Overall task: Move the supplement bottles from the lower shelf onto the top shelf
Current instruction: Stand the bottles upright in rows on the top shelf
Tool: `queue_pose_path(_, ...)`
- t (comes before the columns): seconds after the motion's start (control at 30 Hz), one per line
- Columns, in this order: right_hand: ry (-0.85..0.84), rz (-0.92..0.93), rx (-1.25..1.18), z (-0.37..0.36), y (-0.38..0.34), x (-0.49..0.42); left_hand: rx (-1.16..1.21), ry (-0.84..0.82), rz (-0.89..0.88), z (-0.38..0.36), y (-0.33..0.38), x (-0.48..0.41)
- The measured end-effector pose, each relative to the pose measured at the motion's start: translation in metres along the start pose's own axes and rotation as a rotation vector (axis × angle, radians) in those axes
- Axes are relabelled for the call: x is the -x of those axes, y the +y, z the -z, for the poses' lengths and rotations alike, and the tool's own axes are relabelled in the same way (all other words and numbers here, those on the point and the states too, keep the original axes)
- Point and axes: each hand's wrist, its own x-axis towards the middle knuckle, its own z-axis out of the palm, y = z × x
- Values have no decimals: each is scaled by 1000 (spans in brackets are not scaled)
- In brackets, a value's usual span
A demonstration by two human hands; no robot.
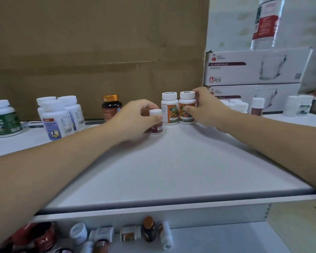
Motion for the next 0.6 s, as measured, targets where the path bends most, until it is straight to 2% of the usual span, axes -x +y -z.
queue_pose_path(0.17, -34, -37, 46, 5, -4, 4, 15, 13, -7, 0, 1, 6)
queue_pose_path(0.27, -115, -49, 188, 18, -10, 15, 14, -14, -22, 2, 15, 13)
queue_pose_path(0.4, -276, 79, 404, 54, 1, 54, -44, -80, -76, -2, 49, 15)
queue_pose_path(0.6, -218, 45, 509, 119, 76, 85, -76, -164, -178, -52, 105, 5)
